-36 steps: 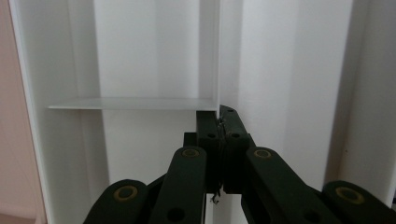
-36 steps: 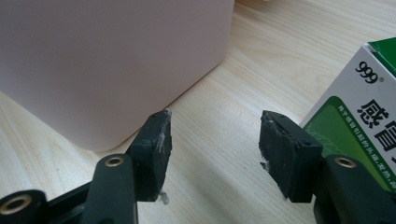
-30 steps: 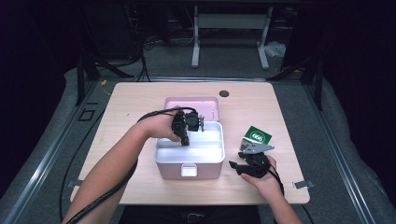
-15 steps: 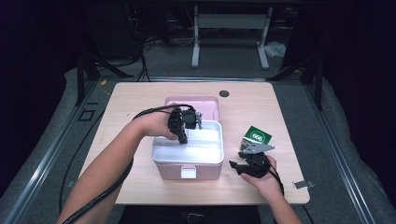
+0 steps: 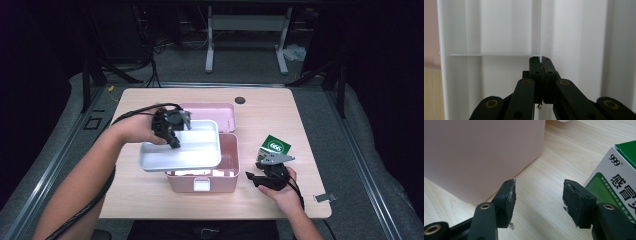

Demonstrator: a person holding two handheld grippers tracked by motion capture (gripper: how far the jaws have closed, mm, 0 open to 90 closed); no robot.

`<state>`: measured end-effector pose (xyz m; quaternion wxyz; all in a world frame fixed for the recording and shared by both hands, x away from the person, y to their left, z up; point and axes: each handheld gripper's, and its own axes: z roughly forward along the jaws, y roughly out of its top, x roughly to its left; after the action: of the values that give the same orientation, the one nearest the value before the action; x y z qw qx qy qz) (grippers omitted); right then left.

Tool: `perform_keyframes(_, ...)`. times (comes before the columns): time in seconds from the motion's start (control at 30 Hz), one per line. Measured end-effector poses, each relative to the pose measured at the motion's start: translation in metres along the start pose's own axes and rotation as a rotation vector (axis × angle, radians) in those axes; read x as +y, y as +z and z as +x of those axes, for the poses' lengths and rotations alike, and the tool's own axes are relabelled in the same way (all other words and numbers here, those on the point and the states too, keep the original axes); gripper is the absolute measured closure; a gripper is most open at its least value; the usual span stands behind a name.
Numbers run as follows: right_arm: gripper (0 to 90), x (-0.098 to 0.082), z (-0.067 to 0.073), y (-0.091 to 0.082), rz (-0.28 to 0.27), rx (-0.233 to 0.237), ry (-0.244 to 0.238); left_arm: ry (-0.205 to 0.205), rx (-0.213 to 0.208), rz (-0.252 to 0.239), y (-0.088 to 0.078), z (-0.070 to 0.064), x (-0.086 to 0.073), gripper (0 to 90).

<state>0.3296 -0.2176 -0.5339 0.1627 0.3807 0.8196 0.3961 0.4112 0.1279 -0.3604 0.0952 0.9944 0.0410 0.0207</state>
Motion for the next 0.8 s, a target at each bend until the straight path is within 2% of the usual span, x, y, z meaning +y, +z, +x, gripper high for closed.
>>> perform_keyframes(0.03,43.6,0.0,0.0,0.0,0.0,-0.002,-0.001,-0.016,0.009,-0.001,-0.003,0.0,-0.011,89.4)
perform_keyframes(0.07,43.6,0.0,-0.001,0.0,-0.001,0.0,-0.001,-0.047,0.02,-0.003,-0.01,0.0,-0.034,89.4)
perform_keyframes(0.1,43.6,0.0,-0.001,0.0,-0.001,0.0,-0.001,-0.047,0.02,-0.003,-0.01,0.0,-0.034,89.4)
perform_keyframes(0.13,43.6,0.0,-0.001,0.0,0.001,-0.002,-0.002,-0.072,0.026,-0.011,-0.013,-0.001,-0.047,89.4)
perform_keyframes(0.17,43.6,0.0,0.0,0.0,0.0,-0.002,0.002,-0.108,0.038,-0.021,-0.019,-0.003,-0.071,89.4)
perform_keyframes(0.2,43.6,0.0,0.0,0.0,0.0,-0.002,0.002,-0.108,0.038,-0.021,-0.019,-0.003,-0.071,89.4)
perform_keyframes(0.23,43.6,0.0,0.0,0.0,0.0,-0.003,0.001,-0.129,0.046,-0.022,-0.023,-0.005,-0.086,89.4)
perform_keyframes(0.27,43.6,0.0,0.0,0.0,0.0,-0.003,0.002,-0.136,0.054,-0.02,-0.024,-0.006,-0.094,89.4)
perform_keyframes(0.33,43.6,0.001,0.001,0.001,0.003,-0.016,0.0,-0.174,0.073,-0.033,-0.027,-0.01,-0.115,89.4)
perform_keyframes(0.37,43.6,0.001,0.002,0.001,-0.001,-0.009,0.003,-0.214,0.078,-0.059,-0.027,-0.012,-0.135,89.4)
perform_keyframes(0.4,43.6,0.002,0.002,0.002,-0.002,-0.006,-0.001,-0.234,0.078,-0.071,-0.025,-0.013,-0.144,89.4)
perform_keyframes(0.43,43.6,0.002,0.002,0.002,-0.002,-0.006,-0.001,-0.234,0.078,-0.071,-0.025,-0.013,-0.144,89.4)
perform_keyframes(0.47,43.6,0.003,0.004,0.004,0.002,-0.013,-0.005,-0.269,0.066,-0.091,-0.017,-0.014,-0.16,89.3)
perform_keyframes(0.5,43.6,0.003,0.004,0.004,0.004,-0.011,-0.005,-0.269,0.066,-0.091,-0.017,-0.014,-0.16,89.4)
perform_keyframes(0.53,43.6,0.003,0.005,0.005,0.007,-0.006,-0.007,-0.294,0.047,-0.097,-0.004,-0.014,-0.173,89.4)
perform_keyframes(0.57,43.6,0.003,0.005,0.005,0.008,-0.005,-0.012,-0.294,0.047,-0.097,-0.004,-0.014,-0.173,89.4)
perform_keyframes(0.6,43.6,0.003,0.006,0.005,0.005,-0.003,-0.011,-0.325,0.037,-0.097,0.01,-0.013,-0.184,89.4)
perform_keyframes(0.63,43.6,0.003,0.005,0.005,0.005,-0.002,-0.011,-0.345,0.03,-0.107,0.018,-0.012,-0.189,89.4)
perform_keyframes(0.67,43.6,0.003,0.005,0.005,0.005,-0.002,-0.011,-0.345,0.03,-0.107,0.018,-0.012,-0.189,89.4)
perform_keyframes(0.73,43.6,0.003,0.005,0.005,0.005,-0.004,-0.009,-0.381,0.002,-0.135,0.034,-0.01,-0.199,89.4)
perform_keyframes(0.77,43.6,0.003,0.005,0.005,0.005,-0.005,-0.008,-0.386,-0.012,-0.141,0.039,-0.01,-0.202,89.4)
perform_keyframes(0.8,43.6,0.003,0.004,0.004,0.003,-0.011,-0.007,-0.391,-0.03,-0.118,0.052,-0.01,-0.207,89.4)
